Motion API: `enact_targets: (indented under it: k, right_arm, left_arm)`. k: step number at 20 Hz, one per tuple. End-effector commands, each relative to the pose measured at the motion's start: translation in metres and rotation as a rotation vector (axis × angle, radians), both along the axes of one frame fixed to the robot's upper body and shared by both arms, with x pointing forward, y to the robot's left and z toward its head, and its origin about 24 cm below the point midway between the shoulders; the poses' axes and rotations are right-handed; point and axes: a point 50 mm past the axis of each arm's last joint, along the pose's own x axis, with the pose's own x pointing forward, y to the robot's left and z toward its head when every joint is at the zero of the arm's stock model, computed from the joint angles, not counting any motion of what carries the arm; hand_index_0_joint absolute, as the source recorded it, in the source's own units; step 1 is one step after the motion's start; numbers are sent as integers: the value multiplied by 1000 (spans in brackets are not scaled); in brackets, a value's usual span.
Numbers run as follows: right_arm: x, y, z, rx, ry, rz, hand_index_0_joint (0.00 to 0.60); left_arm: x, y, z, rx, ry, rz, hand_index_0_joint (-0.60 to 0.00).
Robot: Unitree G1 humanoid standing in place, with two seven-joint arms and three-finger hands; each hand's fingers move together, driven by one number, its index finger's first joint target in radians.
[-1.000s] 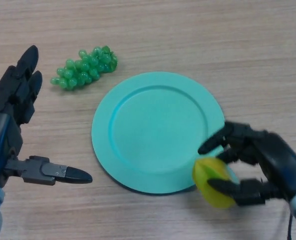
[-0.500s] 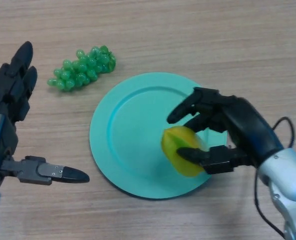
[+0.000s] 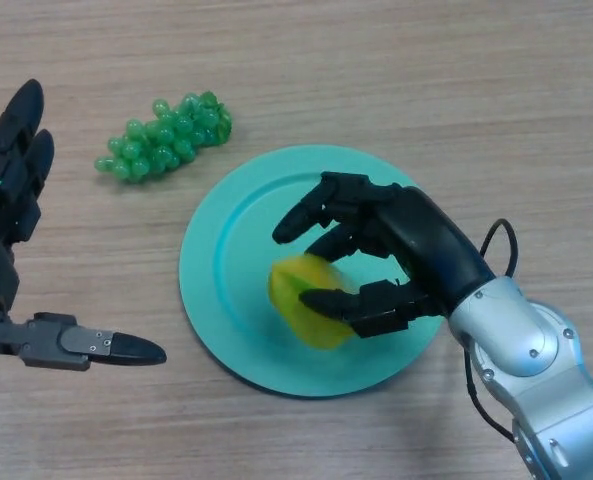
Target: Pick up the yellow starfruit and place it on the plate
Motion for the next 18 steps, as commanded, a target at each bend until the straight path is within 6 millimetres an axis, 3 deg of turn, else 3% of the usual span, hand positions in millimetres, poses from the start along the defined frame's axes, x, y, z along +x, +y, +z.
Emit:
enact_targets:
  k: [1,6,12,18]
  right_arm:
    - [-3,2,48,50,-365,40,0]
    - [-9,-5,62,116,-442,26,0]
    - [-21,-49,64,121,-481,-58,0]
    - [-32,-87,37,186,-391,-145,0]
  left_arm:
    - [-12,10,31,56,-209,38,0]
    - [-6,7,34,46,-228,36,0]
    - [-2,12,34,32,-228,38,0]
    - [3,12,16,20,-171,35,0]
